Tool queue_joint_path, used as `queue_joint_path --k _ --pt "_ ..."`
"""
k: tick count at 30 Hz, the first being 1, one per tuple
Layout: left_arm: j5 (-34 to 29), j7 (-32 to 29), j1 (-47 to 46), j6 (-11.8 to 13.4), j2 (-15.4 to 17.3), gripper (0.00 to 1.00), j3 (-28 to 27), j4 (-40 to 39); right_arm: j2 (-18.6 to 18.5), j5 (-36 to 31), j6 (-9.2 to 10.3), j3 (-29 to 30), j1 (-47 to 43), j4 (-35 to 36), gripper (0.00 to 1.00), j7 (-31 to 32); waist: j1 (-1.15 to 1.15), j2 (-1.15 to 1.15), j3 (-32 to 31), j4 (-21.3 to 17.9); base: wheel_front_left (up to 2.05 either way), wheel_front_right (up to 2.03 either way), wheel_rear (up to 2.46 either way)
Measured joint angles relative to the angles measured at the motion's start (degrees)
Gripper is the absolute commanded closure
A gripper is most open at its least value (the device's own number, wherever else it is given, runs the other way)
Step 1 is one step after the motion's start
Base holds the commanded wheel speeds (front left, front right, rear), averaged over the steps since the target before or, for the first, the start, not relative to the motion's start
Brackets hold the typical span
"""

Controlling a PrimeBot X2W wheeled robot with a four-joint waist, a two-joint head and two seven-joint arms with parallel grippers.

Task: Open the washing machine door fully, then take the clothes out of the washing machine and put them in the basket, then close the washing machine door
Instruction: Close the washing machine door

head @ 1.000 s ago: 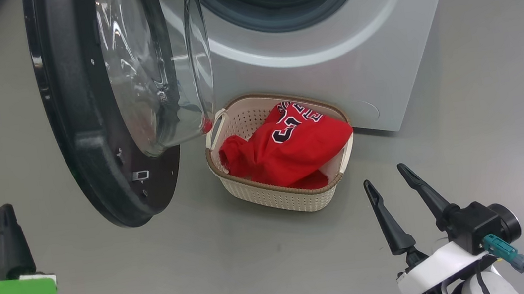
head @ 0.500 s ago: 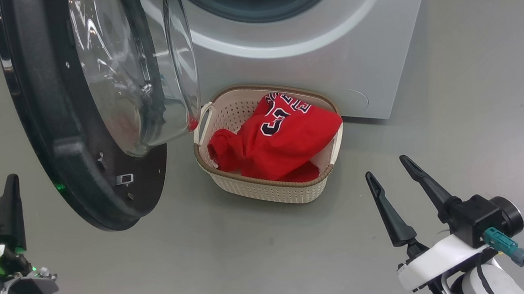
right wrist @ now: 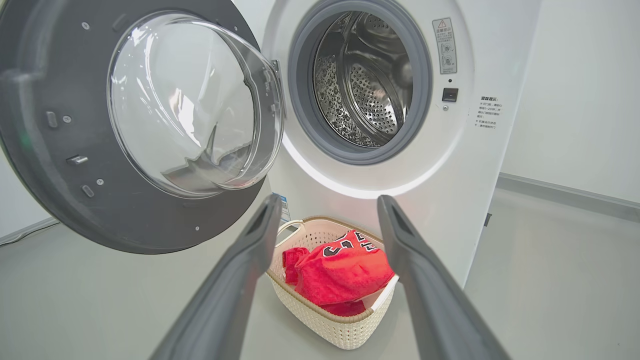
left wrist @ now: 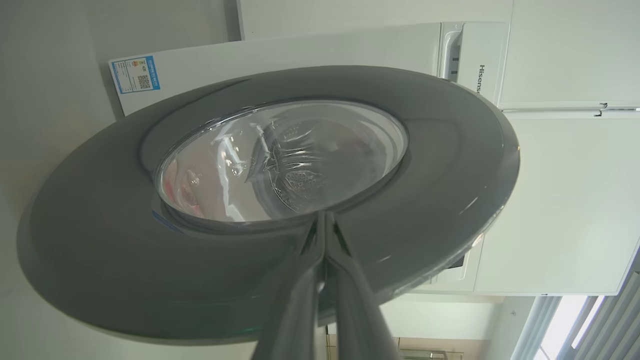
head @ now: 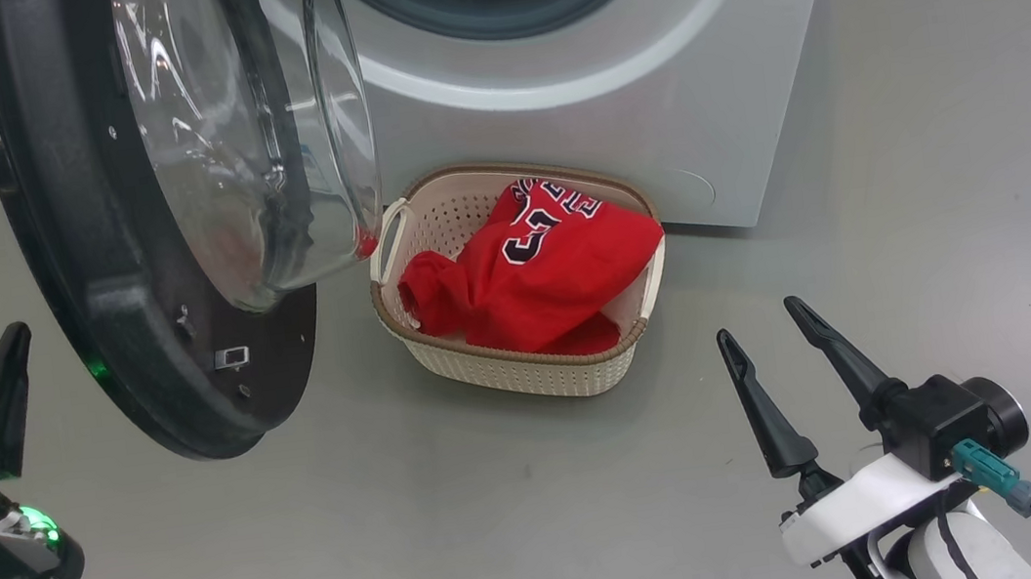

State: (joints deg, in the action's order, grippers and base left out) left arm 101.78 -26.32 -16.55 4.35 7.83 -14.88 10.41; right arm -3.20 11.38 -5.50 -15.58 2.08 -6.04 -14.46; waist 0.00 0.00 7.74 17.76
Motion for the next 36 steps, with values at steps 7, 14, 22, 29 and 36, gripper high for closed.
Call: queue_joint_path --k 7,14,22,29,36 --pt "0.3 -2.3 0.0 1.0 1.3 1.0 0.0 1.6 0.0 0.0 -0.12 0.1 0.1 -0.1 0.0 0.0 0.0 0.0 0.2 -0.3 0.0 0.0 0.0" --pt "0.9 -4.6 -0.8 1.4 2.4 1.0 0.4 2.5 0.0 0.0 -0.41 0.1 0.2 -0.2 0.0 0.0 0.0 0.0 0.3 -0.7 0.0 0.0 0.0" --pt "0.9 -6.7 -1.1 1.4 2.6 1.0 2.7 2.6 0.0 0.0 -0.41 0.1 0.3 -0.3 0.0 0.0 0.0 0.0 0.4 -1.2 0.0 0.0 0.0" --pt "0.8 -7.6 -1.1 1.5 2.6 1.0 3.5 2.4 0.0 0.0 -0.41 0.5 0.4 -0.3 0.0 0.0 0.0 0.0 0.5 -1.5 0.0 0.0 0.0" --pt "0.8 -9.0 -1.1 1.5 2.0 1.0 5.8 1.5 0.0 0.0 -0.37 1.7 0.4 -0.2 0.0 0.0 0.0 0.0 0.5 -1.8 0.0 0.0 0.0"
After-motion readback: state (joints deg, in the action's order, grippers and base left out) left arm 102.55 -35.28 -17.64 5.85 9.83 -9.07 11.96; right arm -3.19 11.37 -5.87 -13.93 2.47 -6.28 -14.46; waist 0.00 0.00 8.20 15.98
